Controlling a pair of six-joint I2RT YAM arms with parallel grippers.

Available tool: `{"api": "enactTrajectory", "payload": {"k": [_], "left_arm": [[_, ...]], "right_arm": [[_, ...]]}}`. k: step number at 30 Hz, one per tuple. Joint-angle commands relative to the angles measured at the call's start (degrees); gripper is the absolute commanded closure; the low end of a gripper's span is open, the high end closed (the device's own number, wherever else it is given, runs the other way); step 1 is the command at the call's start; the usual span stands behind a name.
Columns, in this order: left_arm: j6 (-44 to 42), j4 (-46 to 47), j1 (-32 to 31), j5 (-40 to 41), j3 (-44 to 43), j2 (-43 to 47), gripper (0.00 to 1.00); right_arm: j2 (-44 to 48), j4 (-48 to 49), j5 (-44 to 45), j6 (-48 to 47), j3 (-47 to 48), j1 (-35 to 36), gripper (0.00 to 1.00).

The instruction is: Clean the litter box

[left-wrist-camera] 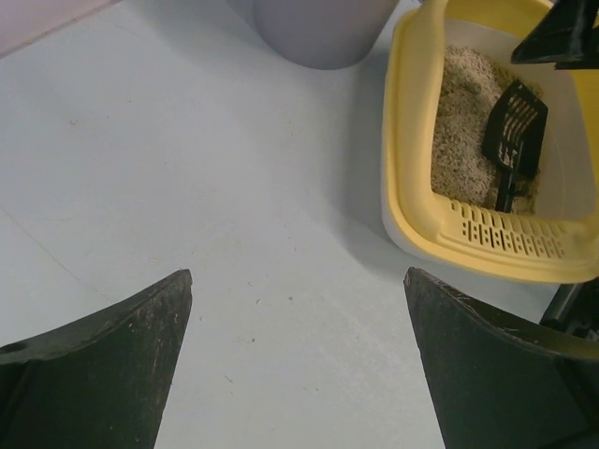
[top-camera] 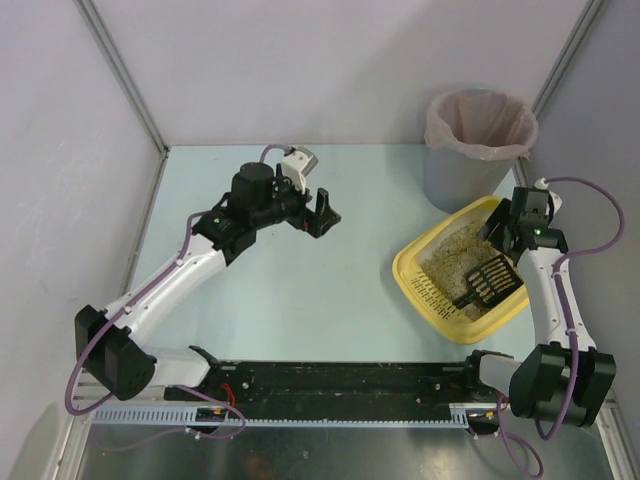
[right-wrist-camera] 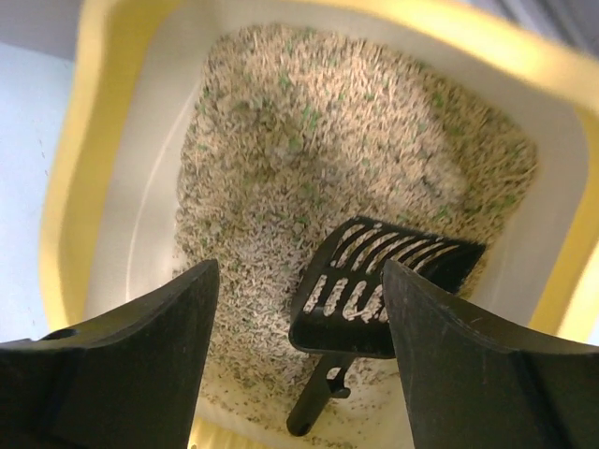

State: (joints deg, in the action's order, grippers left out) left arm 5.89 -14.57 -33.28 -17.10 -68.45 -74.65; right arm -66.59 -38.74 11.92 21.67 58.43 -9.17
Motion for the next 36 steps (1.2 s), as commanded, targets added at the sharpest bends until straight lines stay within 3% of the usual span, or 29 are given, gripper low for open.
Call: {"api": "enactTrajectory", "payload": {"k": [1,10,19,24,28,36], "left_arm": [[-3.1,1.6,-3.4,2.5,0.6,1.6,0.0],[-5.7,1.6,-11.9,8.8,1.6,1.9,0.0],[-5.5,1.6,-14.4,9.3,1.7,2.1,0.0],[-5.6,1.6,-15.4,10.5,1.8,2.8,0.0],[-5.8,1.6,-15.8,10.9,1.9,2.8,0.0],[-8.5,1.7,-16.1,14.2,2.5,2.7,0.0]], "right_arm": [[1.5,4.1,0.0,6.5,-4.3,2.0,0.28],[-1.4,6.4,10.0,10.7,-8.3,3.9,0.37],[-2.1,13.9,10.4,13.9,-14.0,3.9,0.52],[-2.8,15.3,10.4,15.6,-15.8,4.0,0.55],[-3.2,15.5,9.1,15.9,-16.2,3.9,0.86],[-1.3,18.1,7.7,17.8,-16.2,3.1,0.99]]}}
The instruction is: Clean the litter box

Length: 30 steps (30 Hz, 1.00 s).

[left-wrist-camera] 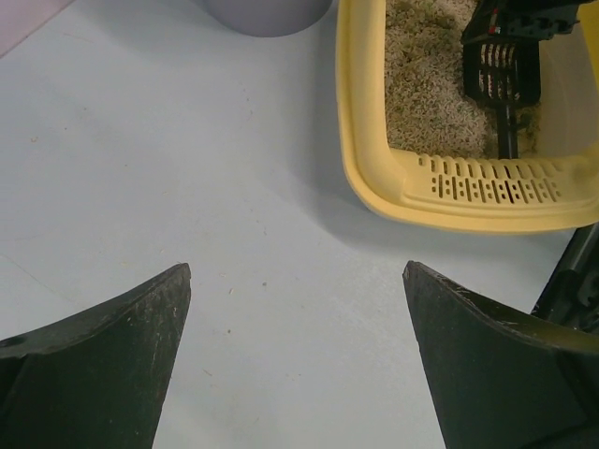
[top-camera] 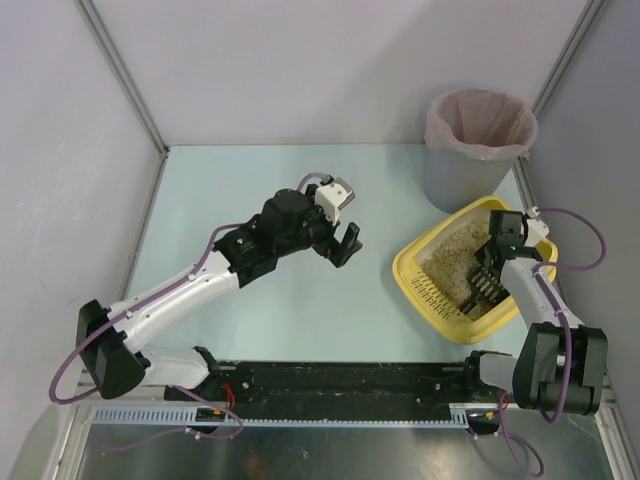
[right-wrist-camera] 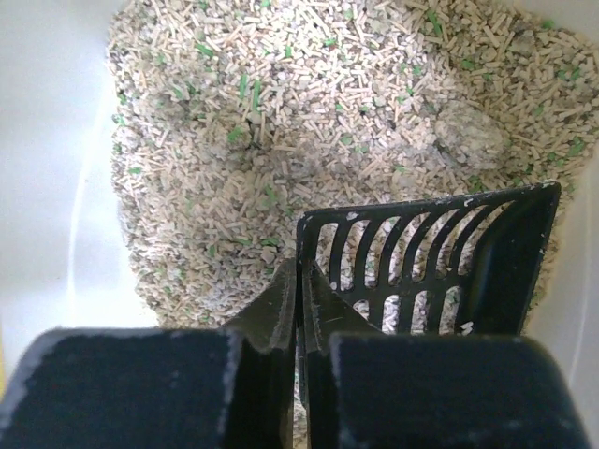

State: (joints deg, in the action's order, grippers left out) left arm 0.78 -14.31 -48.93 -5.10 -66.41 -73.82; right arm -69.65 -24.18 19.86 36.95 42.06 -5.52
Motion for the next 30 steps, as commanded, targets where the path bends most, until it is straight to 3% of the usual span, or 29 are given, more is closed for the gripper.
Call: {"api": "enactTrajectory", "payload": {"k": [1,8,13,23,30], "left_arm": [[-3.5,1.5,-0.5,2.3,0.5,1.7,0.0],[-2.9,2.1,-0.6,1.5,0.4,-0.2,0.0],[-0.5,3.3,-0.6,-5.8,-2.8,-3.0,0.0],[10.2,6.7,-2.8,-11.2,-12.4,-15.9,0.01],[11.4,11.7,-7.0,-15.8,-19.3,-24.6,0.01]], "right_arm": [[2.1,4.1,-0.3,2.9,0.2,-0.5,1.0],[7.1,6.7,-1.0,5.8,0.2,-0.3,1.0],[11.9,8.5,-2.7,7.1,0.2,-0.6,1.0],[20.2,9.7,-2.3,4.4,0.1,-1.1,1.0],[23.9,10.8,-4.8,5.0,0.6,-1.9,1.0]]}}
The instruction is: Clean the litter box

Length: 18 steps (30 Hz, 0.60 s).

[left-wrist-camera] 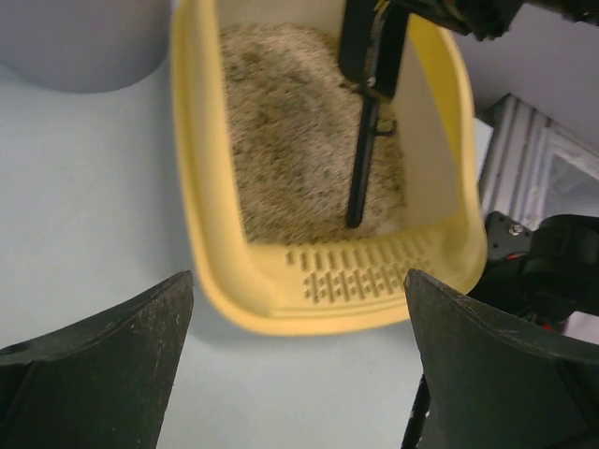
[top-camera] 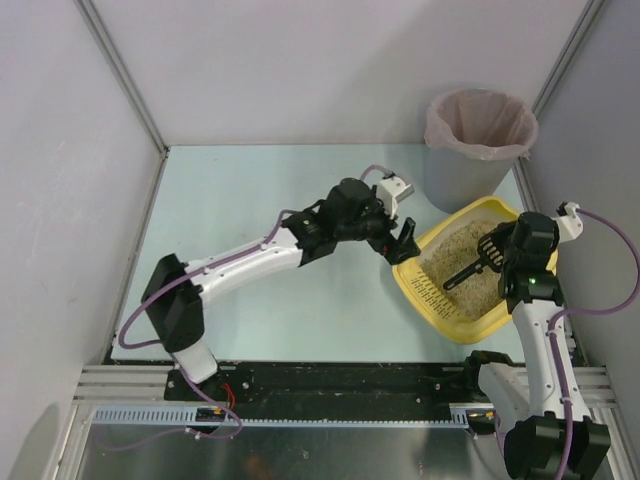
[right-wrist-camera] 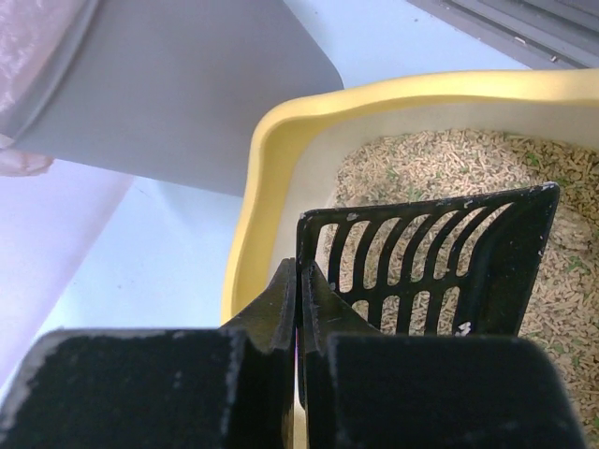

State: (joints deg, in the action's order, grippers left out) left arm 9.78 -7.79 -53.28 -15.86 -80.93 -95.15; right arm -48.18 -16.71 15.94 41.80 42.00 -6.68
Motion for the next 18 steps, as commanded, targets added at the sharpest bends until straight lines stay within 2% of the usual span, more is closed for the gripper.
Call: {"api": "enactTrajectory", "payload": {"k": [1,10,18], "left_arm": [[2.5,6.3,-3.5,-6.3,-5.3,-4.2,0.01],[1.6,7.4,-6.8,-9.5,-12.9,-15.7,0.0],[-0.4,9.7,-8.8,-6.3,-15.4,-21.4,0.0]], "right_arm": [[3.1,3.4,-0.8,0.0,0.7,-1.0,1.0],[6.8,2.3,-1.9,-1.0,1.5,-3.0,1.0],[10.4,1.9,-13.5,3.0,1.6,-5.4,1.0]]}}
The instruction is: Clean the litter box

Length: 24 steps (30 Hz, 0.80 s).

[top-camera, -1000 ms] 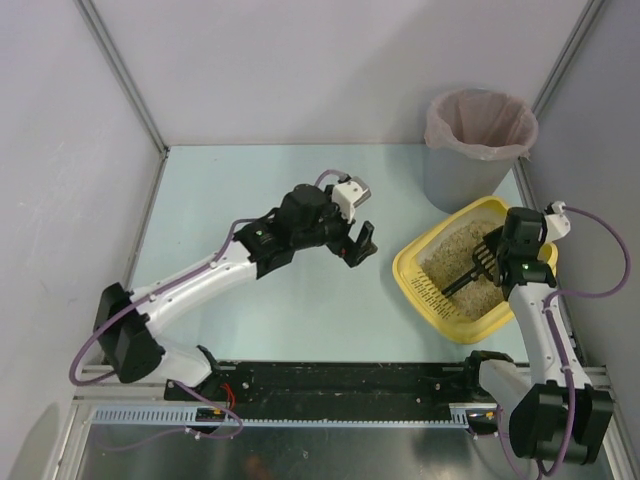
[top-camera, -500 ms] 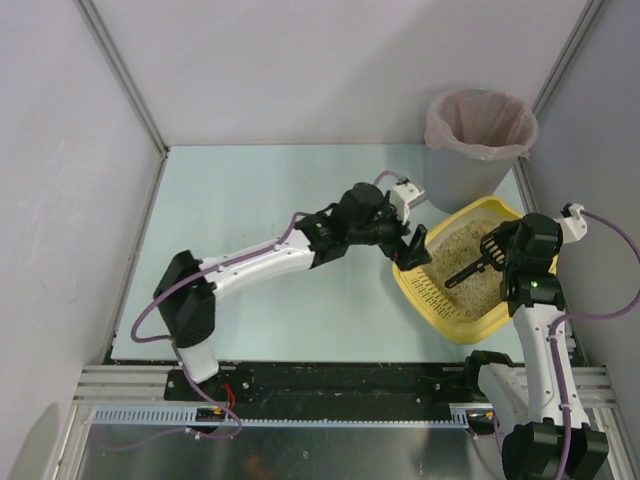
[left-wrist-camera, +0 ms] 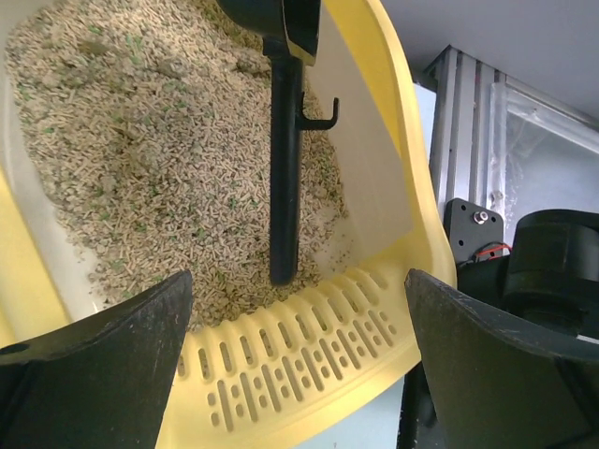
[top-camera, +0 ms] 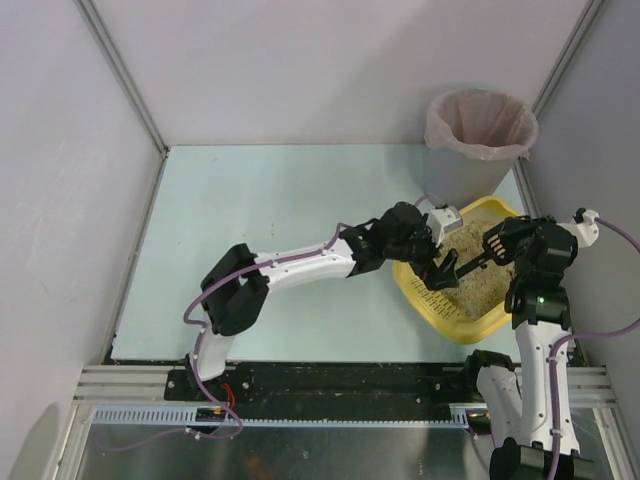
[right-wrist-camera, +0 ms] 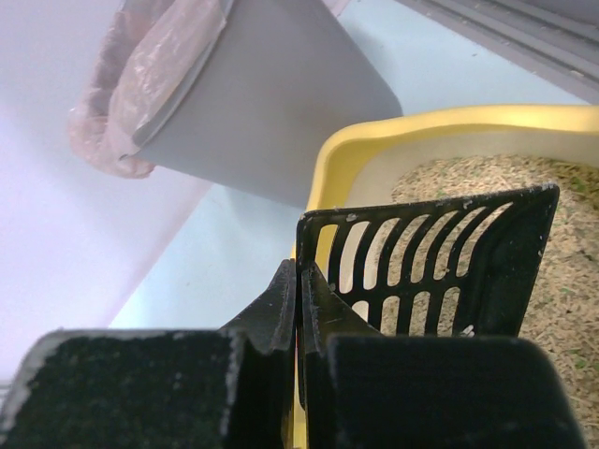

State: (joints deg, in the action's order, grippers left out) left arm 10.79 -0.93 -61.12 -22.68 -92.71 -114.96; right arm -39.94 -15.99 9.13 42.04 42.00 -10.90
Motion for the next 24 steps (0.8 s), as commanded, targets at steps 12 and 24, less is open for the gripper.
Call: {"api": "enactTrajectory", "payload": {"k": [12,24], "left_arm": [[-1.5,3.0,-1.8,-1.0,-5.0,-5.2,0.24],[4.7,3.0,-1.9,-7.2,-6.6,-5.7,0.83]], "right_arm": [[3.4,-3.0,-10.4,3.9,1.5,-1.8,1.0],[2.7,-3.5,-9.7,3.2,1.6,-1.8,1.0]]}}
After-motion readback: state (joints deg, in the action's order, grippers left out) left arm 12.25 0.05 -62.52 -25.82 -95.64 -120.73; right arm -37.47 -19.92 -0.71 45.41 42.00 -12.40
